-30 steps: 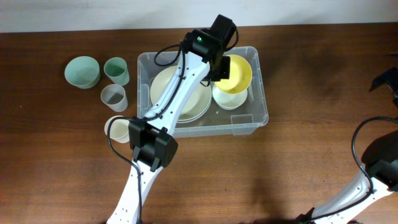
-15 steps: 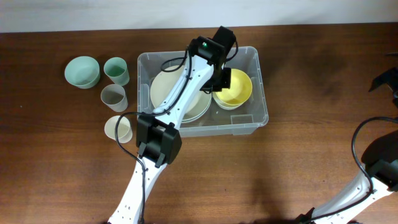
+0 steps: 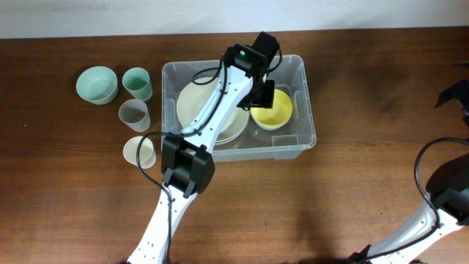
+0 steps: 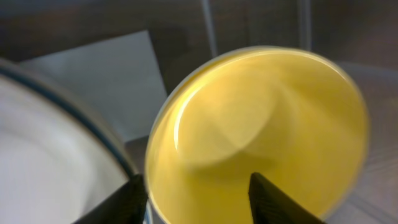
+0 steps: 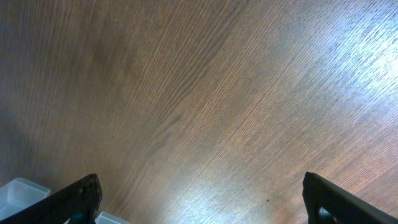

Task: Pack container
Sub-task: 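Lower the yellow bowl into the container's right side and release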

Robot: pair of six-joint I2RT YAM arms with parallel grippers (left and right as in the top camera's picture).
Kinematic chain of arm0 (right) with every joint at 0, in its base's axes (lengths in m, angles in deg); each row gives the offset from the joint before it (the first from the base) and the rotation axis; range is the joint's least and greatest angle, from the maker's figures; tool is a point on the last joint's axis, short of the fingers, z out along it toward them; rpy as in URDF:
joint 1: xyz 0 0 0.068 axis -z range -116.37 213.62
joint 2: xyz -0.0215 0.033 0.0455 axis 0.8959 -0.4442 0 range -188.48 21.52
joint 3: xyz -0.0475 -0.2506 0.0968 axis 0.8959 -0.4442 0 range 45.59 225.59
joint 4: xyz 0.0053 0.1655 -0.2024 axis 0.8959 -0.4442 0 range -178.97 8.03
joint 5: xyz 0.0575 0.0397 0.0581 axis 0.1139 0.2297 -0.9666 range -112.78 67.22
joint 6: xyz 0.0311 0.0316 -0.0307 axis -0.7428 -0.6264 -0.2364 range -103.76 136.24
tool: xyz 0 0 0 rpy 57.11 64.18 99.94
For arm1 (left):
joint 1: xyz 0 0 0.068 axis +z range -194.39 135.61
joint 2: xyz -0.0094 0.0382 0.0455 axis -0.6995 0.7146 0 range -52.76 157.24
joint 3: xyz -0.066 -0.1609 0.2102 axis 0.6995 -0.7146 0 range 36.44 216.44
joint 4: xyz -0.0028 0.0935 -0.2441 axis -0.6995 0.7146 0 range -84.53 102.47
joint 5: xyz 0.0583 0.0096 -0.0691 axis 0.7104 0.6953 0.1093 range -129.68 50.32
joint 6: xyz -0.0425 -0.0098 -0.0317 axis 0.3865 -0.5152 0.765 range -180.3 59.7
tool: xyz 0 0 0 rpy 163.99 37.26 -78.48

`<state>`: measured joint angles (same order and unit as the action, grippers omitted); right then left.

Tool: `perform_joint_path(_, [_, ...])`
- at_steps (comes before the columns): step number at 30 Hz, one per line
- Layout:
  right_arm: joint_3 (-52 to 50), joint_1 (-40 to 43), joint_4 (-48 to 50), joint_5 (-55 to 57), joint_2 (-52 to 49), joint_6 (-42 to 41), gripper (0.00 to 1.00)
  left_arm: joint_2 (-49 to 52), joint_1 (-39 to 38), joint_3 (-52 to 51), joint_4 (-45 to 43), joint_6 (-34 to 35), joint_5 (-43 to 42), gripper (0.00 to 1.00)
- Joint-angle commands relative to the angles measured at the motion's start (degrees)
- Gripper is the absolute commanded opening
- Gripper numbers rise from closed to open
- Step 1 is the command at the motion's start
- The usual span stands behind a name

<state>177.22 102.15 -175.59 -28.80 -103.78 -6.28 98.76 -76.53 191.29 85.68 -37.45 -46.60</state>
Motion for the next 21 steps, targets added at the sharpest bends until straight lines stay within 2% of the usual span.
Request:
perform_joint_path(1, [-0.22,-0.24,0.02,0.26,1.18,-0.48,0.99,0.09,0.15,1.92,-1.36,-2.89,-1.49,0.64])
perform_joint_path(5, [-0.22,-0.24,0.02,0.26,1.18,-0.48,0.99,0.07,0.68,6.12,-1.53,-5.2,-1.42,0.92])
perform_joint_path(14, [-0.22,-0.24,0.02,0.26,1.18,-0.48,0.99,0.07,5.53,24.55,2.03,-7.17,-0.26,0.95])
perform_joint_path(16, [-0.22,-0.24,0.02,0.26,1.18,-0.48,0.99,-1.92,7.93,24.98,3.26,-7.13,2.16,0.99])
perform_joint_path(21, [-0.22,-0.24,0.0,0.26,1.18,-0.48,0.99,-6.23,17.16,24.98,8.37,-5.57,6.95,0.99])
